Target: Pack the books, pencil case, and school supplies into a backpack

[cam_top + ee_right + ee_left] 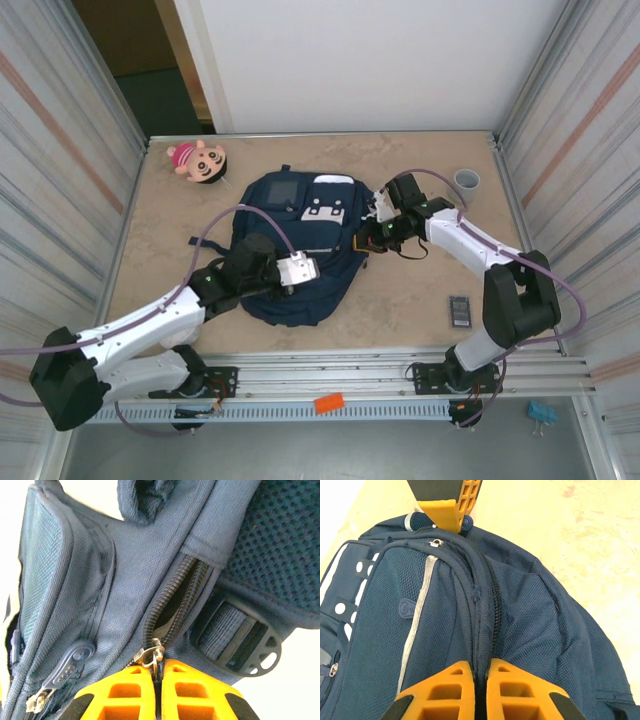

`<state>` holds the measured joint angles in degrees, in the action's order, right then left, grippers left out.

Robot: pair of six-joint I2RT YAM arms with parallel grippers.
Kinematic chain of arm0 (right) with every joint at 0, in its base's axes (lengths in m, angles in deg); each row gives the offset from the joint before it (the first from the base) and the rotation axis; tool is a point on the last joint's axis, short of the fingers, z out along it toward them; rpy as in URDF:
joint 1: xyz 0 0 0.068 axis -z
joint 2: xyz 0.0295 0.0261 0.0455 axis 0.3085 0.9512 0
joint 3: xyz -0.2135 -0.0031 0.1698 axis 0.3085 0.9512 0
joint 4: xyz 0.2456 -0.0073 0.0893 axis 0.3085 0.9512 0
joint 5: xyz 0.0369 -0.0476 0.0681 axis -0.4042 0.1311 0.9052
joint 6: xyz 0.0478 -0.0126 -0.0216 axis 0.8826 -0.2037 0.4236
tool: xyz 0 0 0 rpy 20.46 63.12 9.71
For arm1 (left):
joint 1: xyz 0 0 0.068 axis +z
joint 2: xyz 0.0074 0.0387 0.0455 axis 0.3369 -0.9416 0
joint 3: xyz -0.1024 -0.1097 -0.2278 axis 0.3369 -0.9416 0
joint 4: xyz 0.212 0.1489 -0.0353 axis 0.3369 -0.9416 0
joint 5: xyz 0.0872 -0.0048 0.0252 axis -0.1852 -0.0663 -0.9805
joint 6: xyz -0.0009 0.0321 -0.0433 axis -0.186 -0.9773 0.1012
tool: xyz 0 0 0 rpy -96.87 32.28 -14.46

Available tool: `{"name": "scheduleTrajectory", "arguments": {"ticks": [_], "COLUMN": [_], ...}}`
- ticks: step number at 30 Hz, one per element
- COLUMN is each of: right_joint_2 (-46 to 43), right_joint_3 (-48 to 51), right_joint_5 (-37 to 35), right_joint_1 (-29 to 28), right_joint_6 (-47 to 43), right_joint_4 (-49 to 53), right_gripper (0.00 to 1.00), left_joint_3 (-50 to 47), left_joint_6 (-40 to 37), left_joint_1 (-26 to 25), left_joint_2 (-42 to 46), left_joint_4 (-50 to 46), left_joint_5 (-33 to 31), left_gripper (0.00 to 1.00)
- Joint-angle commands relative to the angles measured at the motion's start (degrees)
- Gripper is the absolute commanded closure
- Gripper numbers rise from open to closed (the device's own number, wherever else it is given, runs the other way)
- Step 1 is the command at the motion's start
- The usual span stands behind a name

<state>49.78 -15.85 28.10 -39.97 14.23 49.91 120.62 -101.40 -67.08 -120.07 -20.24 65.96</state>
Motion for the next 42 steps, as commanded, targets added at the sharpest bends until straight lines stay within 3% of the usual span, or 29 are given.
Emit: {"name": "scheduleTrajectory", "arguments": {"ticks": [1,3,6,9,14,23,27,29,33,37,42], "right_joint_2": [0.7,-1.3,-6.1,-12.3,-22.2,-38.2,-40.1,-39.9,-38.5,-39.8,-33.5], "right_joint_3": [-0.9,0.4,2.5,4.6,9.5,19.9,20.8,21.1,21.9,28.2,27.3], "right_joint_5": [-12.8,-10.3,-9.0,-12.2,-19.7,-17.9,-18.4,-18.3,-15.9,-11.8,-2.6], "right_joint_1": [6.3,6.2,6.1,6.1,4.2,4.1,4.6,4.9,5.6,5.5,6.0], "right_joint_6": [-0.3,-2.1,-4.6,-6.8,-11.6,-18.7,-19.3,-20.4,-26.1,-36.9,-46.8], "right_joint_4": [-2.0,-3.4,-3.6,-2.8,-4.5,-19.2,-19.1,-18.8,-19.5,-29.0,-31.1], "right_gripper": [1.00,0.99,0.68,0.59,0.53,0.44,0.29,0.21,0.23,0.28,0.29], "left_joint_3": [-0.3,0.1,-0.1,-0.7,-1.7,-1.8,-1.3,-1.3,-1.7,-4.9,-11.5], "left_joint_6": [2.2,2.9,3.4,1.9,-4.5,-10.4,-9.9,-9.3,-5.9,0.7,6.5], "left_joint_1": [-0.9,-0.9,-0.9,-0.3,0.3,4.8,6.4,7.0,7.8,11.7,14.5], "left_joint_2": [4.0,5.0,8.2,11.9,11.9,1.1,-2.7,-4.7,-5.1,0.2,6.1], "left_joint_4": [-8.6,-9.2,-9.4,-10.6,-12.8,-6.0,-1.1,1.2,4.3,6.9,13.9], "left_joint_5": [1.0,0.0,-0.7,-1.1,-7.3,-7.1,-5.7,-5.7,-5.7,4.8,11.4], "left_gripper": [0.98,0.84,0.59,0.46,0.41,0.31,0.34,0.43,0.73,0.97,1.00]}}
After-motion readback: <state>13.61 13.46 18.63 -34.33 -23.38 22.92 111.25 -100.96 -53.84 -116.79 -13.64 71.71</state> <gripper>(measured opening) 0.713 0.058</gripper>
